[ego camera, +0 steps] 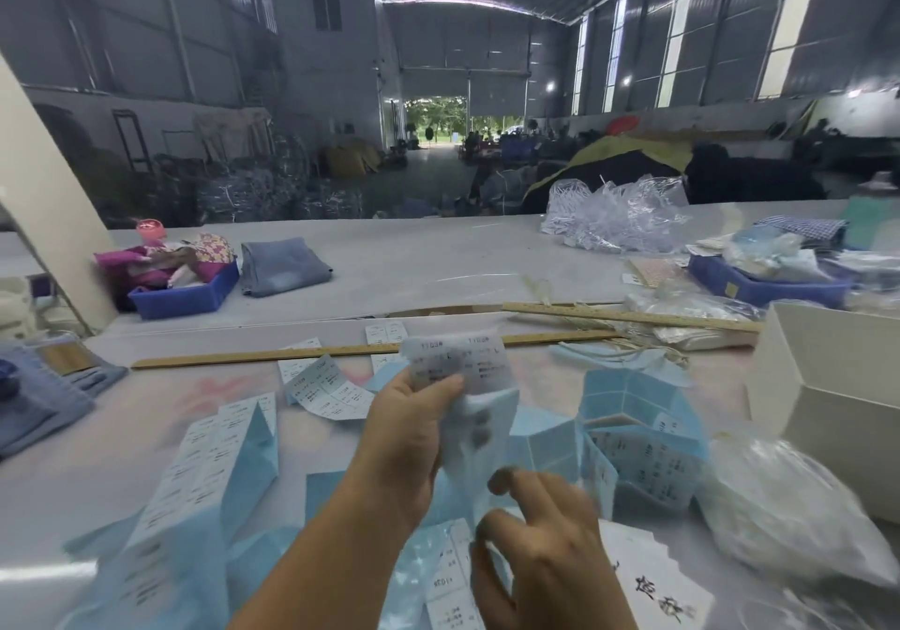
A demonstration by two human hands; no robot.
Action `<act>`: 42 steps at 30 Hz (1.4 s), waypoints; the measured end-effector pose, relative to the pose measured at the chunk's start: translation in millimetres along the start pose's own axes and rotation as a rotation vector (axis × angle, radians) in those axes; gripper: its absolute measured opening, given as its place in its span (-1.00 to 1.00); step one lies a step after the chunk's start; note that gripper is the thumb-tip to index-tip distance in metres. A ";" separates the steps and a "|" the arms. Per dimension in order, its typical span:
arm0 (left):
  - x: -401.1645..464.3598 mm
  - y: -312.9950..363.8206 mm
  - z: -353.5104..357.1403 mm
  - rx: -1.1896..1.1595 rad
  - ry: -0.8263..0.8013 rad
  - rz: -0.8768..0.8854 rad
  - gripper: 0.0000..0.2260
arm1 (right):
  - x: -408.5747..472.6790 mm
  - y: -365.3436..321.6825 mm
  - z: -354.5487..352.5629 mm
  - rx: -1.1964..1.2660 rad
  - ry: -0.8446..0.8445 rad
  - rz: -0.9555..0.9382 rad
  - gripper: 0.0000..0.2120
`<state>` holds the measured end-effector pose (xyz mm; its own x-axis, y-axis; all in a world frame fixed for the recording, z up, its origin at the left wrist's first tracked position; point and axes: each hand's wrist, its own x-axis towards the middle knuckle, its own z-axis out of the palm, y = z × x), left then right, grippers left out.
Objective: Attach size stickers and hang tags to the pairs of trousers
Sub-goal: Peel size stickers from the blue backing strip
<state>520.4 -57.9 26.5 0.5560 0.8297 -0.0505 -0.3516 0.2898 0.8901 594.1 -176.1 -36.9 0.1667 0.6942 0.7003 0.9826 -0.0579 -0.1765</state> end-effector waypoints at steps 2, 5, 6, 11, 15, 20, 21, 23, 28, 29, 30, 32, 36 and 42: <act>-24.5 3.9 -1.6 0.062 -0.008 0.062 -0.84 | -7.9 -11.1 -20.6 0.188 -0.019 0.129 -0.76; -59.3 9.8 0.4 0.042 -0.019 0.100 -0.75 | -12.0 -25.3 -54.1 0.603 -0.040 0.376 -0.56; -69.7 12.3 1.4 0.036 -0.014 0.109 -0.70 | -14.6 -29.8 -63.9 0.706 -0.078 0.427 -0.45; -111.8 26.7 6.5 0.146 -0.134 0.263 -0.81 | -8.4 -47.4 -108.9 1.050 -0.406 0.443 -0.20; -130.9 31.1 10.2 0.209 -0.213 0.340 -0.76 | -9.2 -46.9 -121.4 1.168 -0.588 0.514 -0.46; -134.6 21.0 2.2 0.413 -0.299 0.239 -0.79 | -13.6 -40.2 -117.4 1.282 -0.293 0.619 -0.68; -130.8 16.2 -3.3 0.526 -0.292 0.191 -0.78 | -13.1 -27.1 -113.5 1.181 -0.229 0.668 -0.73; -117.1 4.2 -19.7 0.793 -0.229 0.063 -0.73 | -3.9 1.2 -102.2 0.934 -0.124 0.769 -0.75; -72.1 -32.7 -68.8 1.407 -0.101 -0.055 -0.55 | 9.9 69.2 -80.7 0.376 -0.218 0.932 -0.59; -62.7 -41.0 -76.6 1.533 -0.092 -0.051 -0.50 | 10.0 76.2 -73.7 0.267 -0.296 0.955 -0.45; -53.2 -48.6 -83.6 1.644 -0.076 -0.038 -0.45 | 9.4 81.1 -66.4 0.174 -0.366 0.976 -0.31; -33.4 -61.0 -92.5 1.755 -0.021 -0.008 -0.34 | 8.9 84.6 -52.2 -0.075 -0.462 0.976 -0.12; 5.5 -79.2 -98.4 1.718 0.172 -0.016 -0.19 | 18.1 59.1 -18.2 -0.491 -0.396 0.568 -0.40; 30.2 -86.7 -100.4 1.695 0.155 0.133 -0.82 | 32.1 21.2 57.6 0.010 -0.913 0.244 -0.65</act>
<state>492.0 -10.0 -97.7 0.4824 0.8692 0.1088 0.8053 -0.4889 0.3354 615.6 -113.7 -58.1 0.2350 0.9572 -0.1688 0.9275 -0.2727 -0.2556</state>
